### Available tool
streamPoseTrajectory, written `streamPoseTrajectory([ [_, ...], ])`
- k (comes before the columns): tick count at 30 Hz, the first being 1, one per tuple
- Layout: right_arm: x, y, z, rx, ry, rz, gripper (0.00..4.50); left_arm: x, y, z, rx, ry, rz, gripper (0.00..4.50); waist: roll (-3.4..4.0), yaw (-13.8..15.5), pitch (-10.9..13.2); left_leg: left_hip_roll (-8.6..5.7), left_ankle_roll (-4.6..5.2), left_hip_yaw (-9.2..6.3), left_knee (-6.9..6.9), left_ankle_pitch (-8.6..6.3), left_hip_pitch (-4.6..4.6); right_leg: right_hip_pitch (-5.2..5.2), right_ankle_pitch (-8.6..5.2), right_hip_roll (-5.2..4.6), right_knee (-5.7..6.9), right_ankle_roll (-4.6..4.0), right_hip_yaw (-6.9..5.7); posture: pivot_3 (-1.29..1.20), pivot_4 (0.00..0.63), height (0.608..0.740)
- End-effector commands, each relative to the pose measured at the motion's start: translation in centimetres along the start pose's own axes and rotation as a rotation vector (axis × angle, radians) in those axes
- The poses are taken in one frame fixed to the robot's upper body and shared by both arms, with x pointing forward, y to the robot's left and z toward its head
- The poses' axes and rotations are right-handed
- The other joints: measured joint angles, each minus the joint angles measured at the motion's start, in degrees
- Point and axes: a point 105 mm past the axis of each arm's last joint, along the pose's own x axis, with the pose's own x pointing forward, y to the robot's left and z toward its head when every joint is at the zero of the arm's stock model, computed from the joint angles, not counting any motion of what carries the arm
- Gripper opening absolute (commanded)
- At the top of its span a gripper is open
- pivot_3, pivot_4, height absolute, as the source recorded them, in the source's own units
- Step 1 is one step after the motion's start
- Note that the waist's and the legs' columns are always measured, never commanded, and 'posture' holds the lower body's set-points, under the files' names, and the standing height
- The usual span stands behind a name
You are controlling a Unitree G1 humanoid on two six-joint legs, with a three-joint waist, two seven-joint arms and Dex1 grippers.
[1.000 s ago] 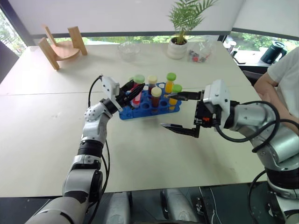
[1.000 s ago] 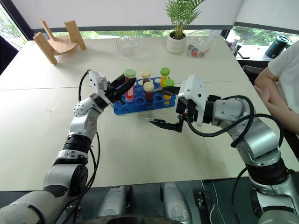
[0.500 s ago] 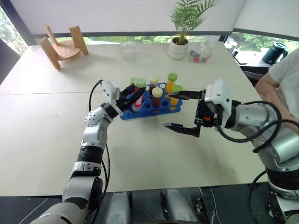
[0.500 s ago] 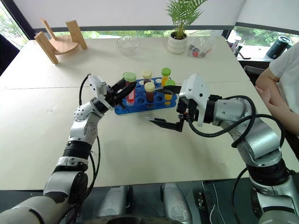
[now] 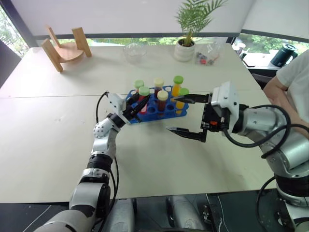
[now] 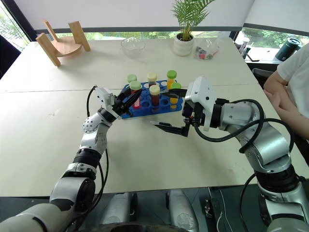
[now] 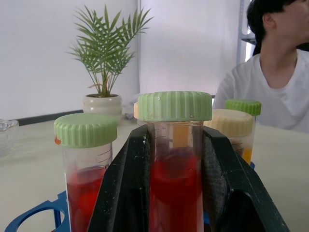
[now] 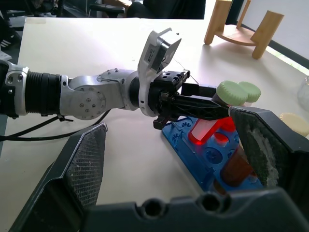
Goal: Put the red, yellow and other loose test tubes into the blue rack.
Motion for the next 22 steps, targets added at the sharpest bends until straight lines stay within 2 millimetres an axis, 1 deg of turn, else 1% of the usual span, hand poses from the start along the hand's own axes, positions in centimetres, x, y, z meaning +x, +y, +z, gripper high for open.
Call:
streamPoseTrajectory([
  [1, 0.0, 0.2, 1.2, -0.038, -0.032, 0.003, 4.50, -0.3, 0.0, -0.3, 0.020, 0.037, -0.026, 1.86, 0.00, -0.05, 0.00, 0.00, 0.00, 0.00, 0.00, 0.00, 0.00, 0.00, 0.00, 0.00, 0.00, 0.00, 0.00, 0.00, 0.150, 0.740],
  [3, 0.0, 0.1, 1.1, -0.037, -0.031, 0.003, 4.50, -0.7, 0.1, -0.2, 0.032, 0.050, -0.039, 2.69, 0.00, -0.10, 0.00, 0.00, 0.00, 0.00, 0.00, 0.00, 0.00, 0.00, 0.00, 0.00, 0.00, 0.00, 0.00, 0.00, 0.150, 0.740],
  [4, 0.0, 0.1, 1.1, -0.037, -0.029, 0.002, 4.50, -1.0, 0.3, -0.1, 0.032, 0.068, -0.039, 3.23, 0.00, -0.21, 0.00, 0.00, 0.00, 0.00, 0.00, 0.00, 0.00, 0.00, 0.00, 0.00, 0.00, 0.00, 0.00, 0.00, 0.150, 0.740],
  [5, 0.0, 0.1, 1.1, -0.036, -0.027, 0.002, 4.50, -1.3, 0.3, 0.1, 0.046, 0.082, -0.058, 3.68, 0.00, -0.34, 0.00, 0.01, 0.01, 0.00, -0.01, 0.00, 0.00, -0.01, 0.00, 0.00, 0.00, 0.00, 0.00, 0.00, 0.150, 0.740],
  [6, -0.1, 0.1, 1.0, -0.033, -0.024, 0.000, 4.50, -1.8, 0.3, 0.2, 0.064, 0.124, -0.086, 4.30, 0.00, -0.45, 0.00, 0.01, 0.01, 0.00, -0.02, -0.01, 0.00, -0.02, 0.00, 0.01, 0.00, 0.00, 0.00, 0.00, 0.150, 0.740],
  [7, -0.1, 0.1, 0.9, -0.030, -0.021, -0.002, 4.50, -2.3, 0.5, 0.3, 0.060, 0.171, -0.100, 4.45, 0.00, -0.63, 0.00, 0.03, 0.02, -0.01, -0.04, -0.01, 0.00, -0.02, 0.00, 0.02, 0.00, 0.00, 0.00, 0.00, 0.150, 0.740],
  [10, -0.6, -0.1, 0.4, -0.020, -0.001, -0.017, 4.50, -3.9, 0.5, 2.2, 0.077, 0.256, -0.163, 4.45, 0.01, -0.67, 0.01, 0.07, 0.02, -0.01, -0.16, -0.01, 0.03, -0.07, -0.01, 0.04, 0.03, -0.01, 0.01, 0.00, 0.150, 0.740],
  [11, -0.8, -0.2, 0.2, -0.012, 0.008, -0.025, 4.50, -4.6, 0.7, 2.8, 0.069, 0.314, -0.171, 4.45, 0.01, -0.62, 0.01, 0.09, 0.01, -0.03, -0.19, -0.01, 0.02, -0.08, -0.01, 0.05, 0.03, -0.02, -0.01, 0.00, 0.150, 0.740],
  [12, -1.2, -0.5, -0.1, -0.003, 0.018, -0.038, 4.50, -5.2, 0.9, 3.8, 0.065, 0.343, -0.178, 4.45, 0.05, -0.58, 0.03, 0.09, 0.01, -0.04, -0.20, -0.01, 0.02, -0.09, -0.02, 0.04, 0.02, -0.03, -0.02, 0.00, 0.150, 0.740],
  [14, -1.8, -1.1, -0.6, 0.008, 0.038, -0.062, 4.50, -6.6, 0.8, 5.2, 0.042, 0.424, -0.212, 4.45, 0.01, -0.54, 0.05, 0.08, 0.01, -0.01, -0.21, -0.01, 0.00, -0.10, -0.02, 0.00, 0.00, -0.03, -0.02, 0.00, 0.150, 0.740],
  [16, -2.6, -1.8, -1.3, 0.020, 0.075, -0.090, 4.50, -7.7, 0.9, 6.8, 0.024, 0.467, -0.214, 4.45, 0.07, -0.33, 0.07, 0.06, 0.01, 0.00, -0.20, -0.01, 0.00, -0.06, -0.02, -0.06, -0.05, -0.03, -0.02, 0.00, 0.150, 0.740],
  [17, -3.0, -2.0, -1.6, 0.025, 0.091, -0.101, 4.50, -8.1, 0.9, 7.3, 0.019, 0.484, -0.213, 4.45, 0.06, -0.33, 0.08, 0.05, 0.01, 0.01, -0.20, -0.01, 0.00, -0.06, -0.03, -0.08, -0.08, -0.03, -0.02, 0.00, 0.150, 0.740],
  [18, -3.4, -2.2, -1.9, 0.032, 0.105, -0.109, 4.50, -8.7, 0.7, 7.7, -0.003, 0.519, -0.231, 4.45, 0.06, -0.35, 0.08, 0.06, 0.01, 0.02, -0.20, -0.01, 0.00, -0.04, -0.03, -0.07, -0.12, -0.04, -0.02, 0.00, 0.150, 0.740],
  [20, -4.5, -2.7, -2.9, 0.055, 0.155, -0.125, 4.50, -10.8, -0.2, 9.0, -0.068, 0.600, -0.281, 4.45, 0.08, -0.56, 0.11, 0.08, 0.01, 0.04, -0.21, -0.01, 0.00, -0.06, -0.09, -0.07, -0.13, -0.14, -0.01, 0.00, 0.150, 0.740],
  [22, -5.2, -2.9, -3.4, 0.071, 0.183, -0.131, 4.50, -11.8, -0.8, 9.7, -0.105, 0.641, -0.301, 4.45, 0.08, -0.61, 0.12, 0.10, 0.01, 0.07, -0.29, -0.01, 0.02, -0.12, -0.13, -0.05, -0.13, -0.21, -0.01, 0.00, 0.150, 0.740],
])
